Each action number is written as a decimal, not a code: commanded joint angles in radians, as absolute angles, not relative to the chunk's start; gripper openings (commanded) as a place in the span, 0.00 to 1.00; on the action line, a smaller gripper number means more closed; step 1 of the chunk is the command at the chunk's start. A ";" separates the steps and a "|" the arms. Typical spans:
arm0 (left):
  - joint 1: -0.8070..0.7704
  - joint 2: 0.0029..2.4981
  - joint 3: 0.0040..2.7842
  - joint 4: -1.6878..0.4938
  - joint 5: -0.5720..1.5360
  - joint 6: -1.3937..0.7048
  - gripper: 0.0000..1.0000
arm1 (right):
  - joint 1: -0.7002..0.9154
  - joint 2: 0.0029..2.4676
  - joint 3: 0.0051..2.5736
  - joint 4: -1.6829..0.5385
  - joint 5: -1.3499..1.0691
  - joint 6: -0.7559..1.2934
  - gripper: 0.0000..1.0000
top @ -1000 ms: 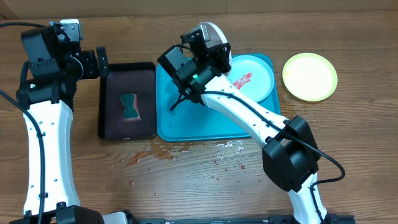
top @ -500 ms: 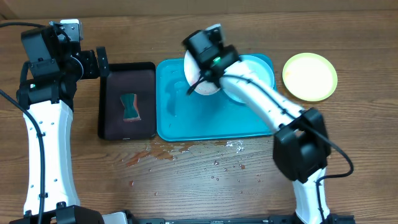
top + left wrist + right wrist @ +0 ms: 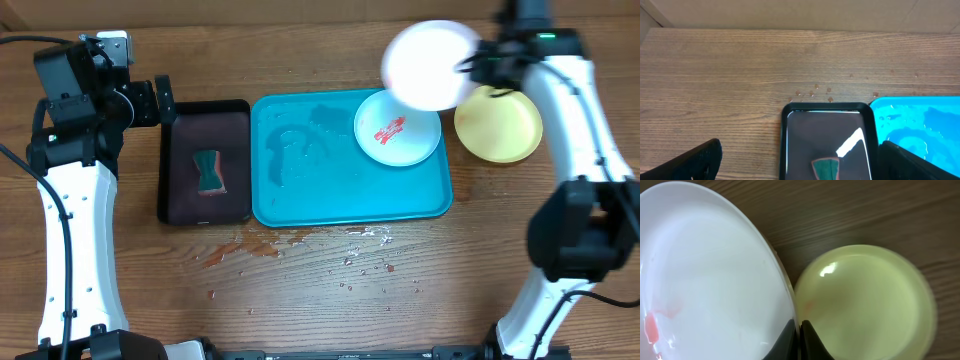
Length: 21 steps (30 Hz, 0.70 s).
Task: Clean dirty plates on tray and stack at the side
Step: 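Carry the white plate right and set it on the yellow plate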
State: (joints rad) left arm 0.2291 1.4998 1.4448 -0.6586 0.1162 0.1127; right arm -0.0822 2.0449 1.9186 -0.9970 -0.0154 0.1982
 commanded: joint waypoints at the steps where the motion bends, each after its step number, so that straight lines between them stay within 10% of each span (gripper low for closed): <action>1: 0.225 1.491 1.456 -0.658 0.112 0.135 1.00 | -0.200 2.009 1.930 -0.994 -0.093 0.214 0.04; 21: 0.225 1.491 1.456 -0.658 0.112 0.135 1.00 | -0.382 2.030 1.608 -0.733 -0.115 0.214 0.04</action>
